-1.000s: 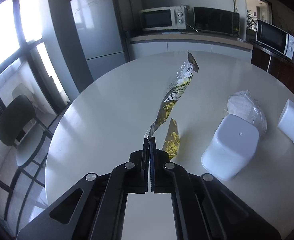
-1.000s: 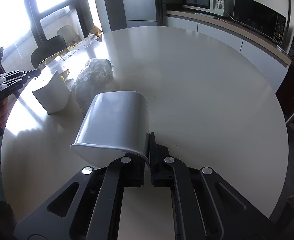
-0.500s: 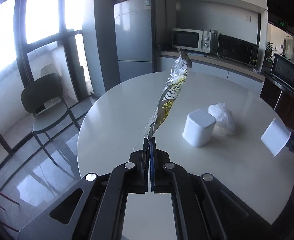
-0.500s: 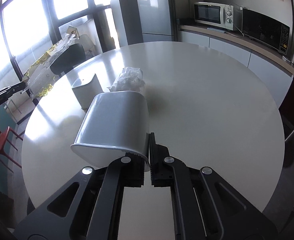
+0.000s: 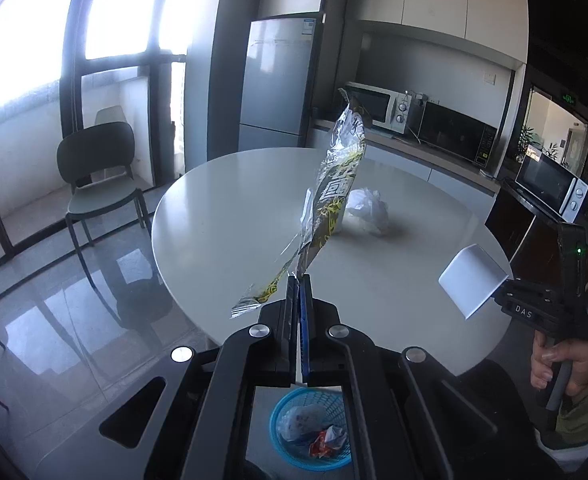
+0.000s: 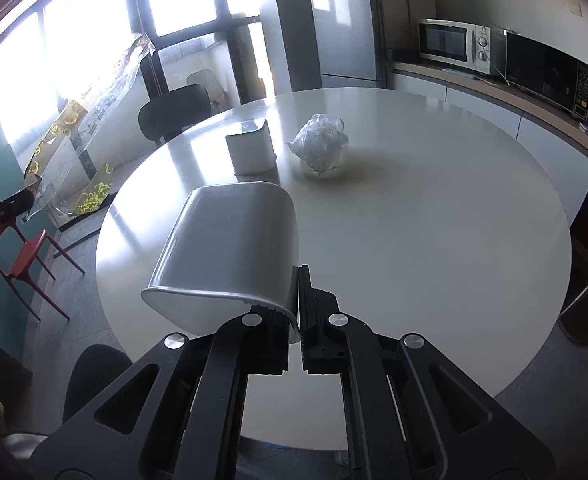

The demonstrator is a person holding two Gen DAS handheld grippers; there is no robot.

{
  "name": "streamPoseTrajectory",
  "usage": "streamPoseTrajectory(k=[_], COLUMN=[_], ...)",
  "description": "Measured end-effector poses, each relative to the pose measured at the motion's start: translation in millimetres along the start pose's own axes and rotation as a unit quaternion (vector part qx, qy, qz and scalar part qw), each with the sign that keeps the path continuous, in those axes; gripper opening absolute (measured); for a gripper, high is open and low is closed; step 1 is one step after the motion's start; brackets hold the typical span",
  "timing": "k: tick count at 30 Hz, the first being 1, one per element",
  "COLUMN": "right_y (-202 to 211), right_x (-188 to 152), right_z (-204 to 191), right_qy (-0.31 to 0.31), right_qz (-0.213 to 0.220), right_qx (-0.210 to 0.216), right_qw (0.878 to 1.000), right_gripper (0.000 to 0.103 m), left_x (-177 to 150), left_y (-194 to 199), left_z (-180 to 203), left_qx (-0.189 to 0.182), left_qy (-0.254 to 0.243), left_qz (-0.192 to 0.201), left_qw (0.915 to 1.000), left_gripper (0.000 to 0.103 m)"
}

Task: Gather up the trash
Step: 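Carry the wrapper and white cup down over the blue wastebasket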

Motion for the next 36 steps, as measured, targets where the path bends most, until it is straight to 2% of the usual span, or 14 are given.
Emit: streamPoseTrajectory(k=[4, 9, 13, 19, 28, 33, 36], right_y=[13, 27, 34, 34, 40, 18, -1], right_x=[-15, -32, -44, -73, -120, -147, -157], right_z=[-5, -13, -15, -15, -16, -12, -5], right_qy=[0.016, 0.030, 0.039, 0.035, 0.040, 0.038, 0.030], right_qz=[-0.005, -0.010, -0.014, -0.033, -0.072, -0.112, -0.132], right_qx=[-0.008, -0.008, -0.008, 0.005, 0.010, 0.003, -0.002], right_qw=[1.000, 0.999, 0.999, 0.999, 0.997, 0.993, 0.991], right_gripper=[0.003, 0.003, 0.003, 0.003, 0.003, 0.003, 0.003], left_x=[-22, -53, -77, -111, -151, -174, -190], left_y=[25, 43, 44, 34, 18, -7, -23], left_z=[5, 13, 21, 38, 59, 59, 64], left_qx=[-0.011, -0.021, -0.007, -0.043, -0.087, -0.116, -0.113], left_qy=[0.012, -0.002, -0.009, -0.041, -0.092, -0.088, -0.097], left_qz=[-0.004, -0.019, -0.058, -0.092, -0.138, -0.185, -0.210], left_qw=[0.9999, 0.9996, 0.9983, 0.9940, 0.9824, 0.9719, 0.9663], left_gripper=[0.000, 0.000, 0.000, 0.000, 0.000, 0.000, 0.000])
Point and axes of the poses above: each gripper's, at about its wrist camera, not at the fingertips, and y roughly against the way its jaws point, z to its right, x to its top, the point moved 6 cm from there along -y, roughly the way its jaws point, and after that the axes turned 10 degrees about -z, right-handed, at the moved point
